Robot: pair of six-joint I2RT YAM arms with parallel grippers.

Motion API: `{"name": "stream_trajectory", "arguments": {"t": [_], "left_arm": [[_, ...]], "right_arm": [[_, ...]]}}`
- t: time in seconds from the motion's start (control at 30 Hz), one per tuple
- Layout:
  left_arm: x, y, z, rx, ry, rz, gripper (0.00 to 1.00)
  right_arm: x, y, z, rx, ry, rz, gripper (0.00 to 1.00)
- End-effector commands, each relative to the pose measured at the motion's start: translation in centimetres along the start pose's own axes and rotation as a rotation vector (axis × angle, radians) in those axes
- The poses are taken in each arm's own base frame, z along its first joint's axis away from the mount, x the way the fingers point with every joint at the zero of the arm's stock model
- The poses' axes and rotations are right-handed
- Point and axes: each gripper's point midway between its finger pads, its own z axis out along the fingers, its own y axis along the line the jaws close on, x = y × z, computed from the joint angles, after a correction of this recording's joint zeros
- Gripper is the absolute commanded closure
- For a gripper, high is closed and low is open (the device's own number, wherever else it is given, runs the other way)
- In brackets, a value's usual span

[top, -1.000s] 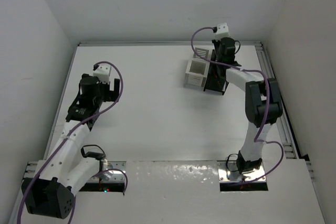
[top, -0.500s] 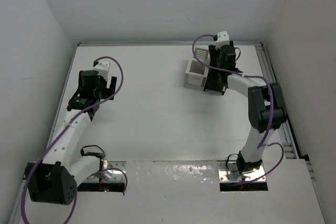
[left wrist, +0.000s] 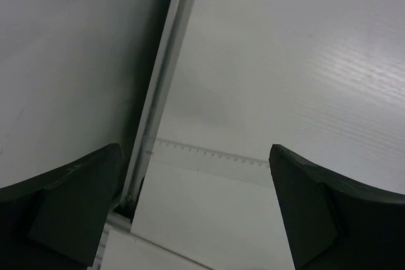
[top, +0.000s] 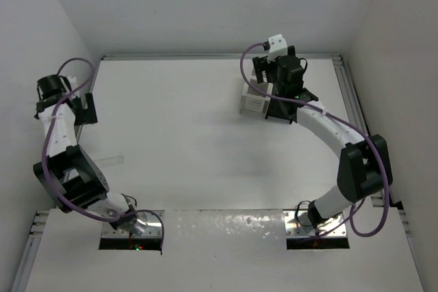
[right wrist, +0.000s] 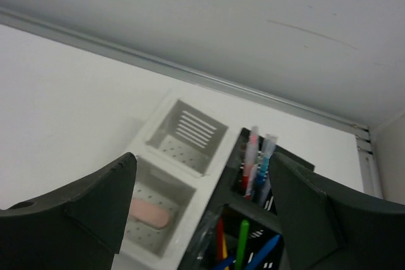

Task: Sort the stationery into containers
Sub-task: Place the pen in the storage box, then move the pen to the corner of the board.

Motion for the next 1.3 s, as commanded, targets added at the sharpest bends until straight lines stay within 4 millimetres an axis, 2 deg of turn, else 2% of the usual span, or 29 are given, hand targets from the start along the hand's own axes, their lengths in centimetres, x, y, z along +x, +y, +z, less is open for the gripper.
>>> {"name": "stream_trajectory", "arguments": {"t": [0.0, 0.03, 0.1, 0.13, 0.2, 0.23, 0.27, 0.33, 0.37, 0.4, 0.47, 0.5, 0.57, 0.6, 0.63, 0.67, 0.73, 0.77, 0.97, 1.13, 1.27], "left_arm": [[1.6, 0.5, -0.7, 0.092, 0.061, -0.088, 0.00], [2.3, 2.0, -0.7, 0.078, 0.075, -0.117, 0.00], [3.5, 3.4, -0.3, 0.064, 0.114, -0.103, 0.00], [4.2, 4.5, -0.1, 0.052, 0.130, -0.027, 0.00], [5.5, 5.6, 0.3, 0.047, 0.152, 0.097, 0.02], [6.0, 6.8, 0.4, 0.036, 0.157, 0.218, 0.03], [5.6, 7.7, 0.3, 0.003, 0.132, 0.285, 0.06], [6.4, 8.6, 0.4, 0.020, 0.148, 0.500, 0.12], [6.6, 8.2, 0.4, 0.074, 0.135, 0.646, 0.13], [6.9, 7.6, 0.4, 0.115, 0.131, 0.706, 0.13], [8.6, 5.2, 0.5, 0.228, 0.162, 0.793, 0.17], [8.7, 3.6, 0.7, 0.280, 0.162, 0.872, 0.20], [10.6, 1.5, 1.3, 0.343, 0.190, 0.902, 0.28], [10.8, 0.3, 1.7, 0.360, 0.188, 0.912, 0.30], [11.1, -0.2, 2.1, 0.364, 0.185, 0.909, 0.37], [12.1, -1.2, 2.7, 0.393, 0.202, 0.880, 0.38], [12.3, -1.9, 3.5, 0.400, 0.196, 0.863, 0.43], [13.0, -2.5, 4.0, 0.425, 0.212, 0.847, 0.45], [14.1, -4.8, 6.0, 0.437, 0.215, 0.833, 0.46], [13.5, -5.2, 8.1, 0.375, 0.215, 0.817, 0.50], [14.4, -5.0, 8.8, 0.378, 0.259, 0.810, 0.58]], "right_arm": [[-1.6, 2.0, -2.0, -0.070, -0.012, 0.030, 0.17], [-1.9, 3.3, -2.5, -0.102, -0.019, 0.029, 0.17], [-1.9, 4.8, -3.5, -0.157, -0.023, 0.018, 0.17], [-2.2, 6.0, -4.0, -0.188, -0.032, 0.014, 0.17], [-2.1, 6.9, -4.7, -0.218, -0.037, 0.004, 0.17], [-2.1, 7.7, -5.1, -0.237, -0.040, -0.001, 0.17], [-1.6, 7.9, -5.2, -0.235, -0.027, -0.009, 0.17], [-1.5, 8.6, -5.6, -0.247, -0.020, -0.015, 0.17], [-1.4, 8.8, -5.6, -0.247, -0.014, -0.017, 0.18], [-1.3, 9.2, -5.7, -0.249, -0.011, -0.020, 0.18], [-1.1, 9.6, -5.8, -0.251, -0.005, -0.024, 0.18], [-1.0, 9.9, -6.0, -0.245, -0.002, -0.026, 0.18], [-0.7, 10.0, -6.1, -0.236, 0.007, -0.025, 0.19], [-0.6, 10.2, -6.3, -0.229, 0.013, -0.030, 0.19], [-0.3, 10.3, -6.4, -0.227, 0.020, -0.035, 0.19], [-0.2, 10.3, -6.6, -0.221, 0.022, -0.038, 0.19], [-0.1, 10.3, -6.9, -0.211, 0.028, -0.050, 0.19], [0.2, 10.3, -7.0, -0.208, 0.036, -0.059, 0.19], [0.2, 9.7, -7.4, -0.175, 0.048, -0.081, 0.19], [-0.2, 9.8, -7.4, -0.169, 0.044, -0.091, 0.19], [-0.6, 9.8, -7.6, -0.155, 0.041, -0.106, 0.19]]}}
